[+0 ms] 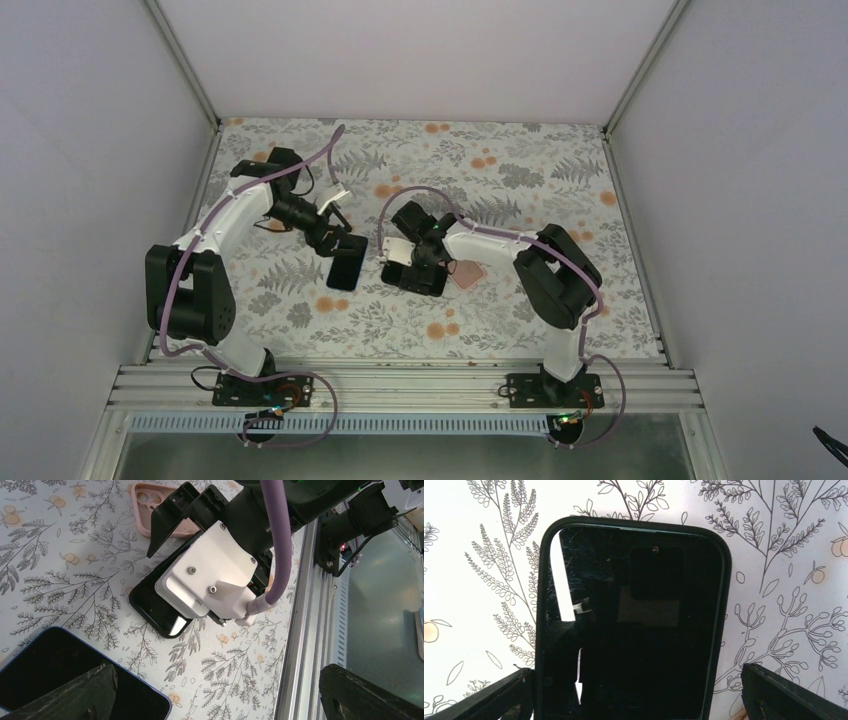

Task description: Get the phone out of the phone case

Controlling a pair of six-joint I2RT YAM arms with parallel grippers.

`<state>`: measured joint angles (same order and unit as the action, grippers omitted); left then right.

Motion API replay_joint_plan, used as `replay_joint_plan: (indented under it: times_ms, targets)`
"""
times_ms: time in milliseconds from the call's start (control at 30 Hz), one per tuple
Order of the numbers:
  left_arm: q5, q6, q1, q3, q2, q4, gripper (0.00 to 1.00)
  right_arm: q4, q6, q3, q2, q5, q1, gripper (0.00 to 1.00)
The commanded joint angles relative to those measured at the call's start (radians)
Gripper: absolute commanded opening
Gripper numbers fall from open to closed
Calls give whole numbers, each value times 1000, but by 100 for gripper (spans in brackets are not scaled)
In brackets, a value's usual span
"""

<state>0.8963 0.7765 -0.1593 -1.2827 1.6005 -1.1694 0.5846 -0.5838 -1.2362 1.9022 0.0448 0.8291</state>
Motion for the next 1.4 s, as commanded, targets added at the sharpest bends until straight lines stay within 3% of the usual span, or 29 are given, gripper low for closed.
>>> replay_joint_plan:
  times_ms: [0,400,600,700,833,1000,1200,1367]
  targets:
    - [44,37,12,-14,-2,-22,100,40,-25,-52,32,51,-26,100]
    - [52,50,16,-13,7,-34,100,97,-36,-26,71,90,-24,100]
    - [54,50,17,-9,4,-33,100,21,-43,70,37,-41,18,100]
    - [55,48,17,-8,6,-31,100,3,-44,97,39,-67,30,94]
    - [56,41,17,-3,7,-23,100,-9,-32,104,48,-72,30,78]
    - [58,40,17,-7,6,-27,100,-27,-17,97,35,-74,29,70]
    - [107,79,17,-12,28,-61,100,-25,3,66,-37,-21,29,65]
    - [180,187,15,-58,118,-187,100,-22,18,15,-130,3,30,63]
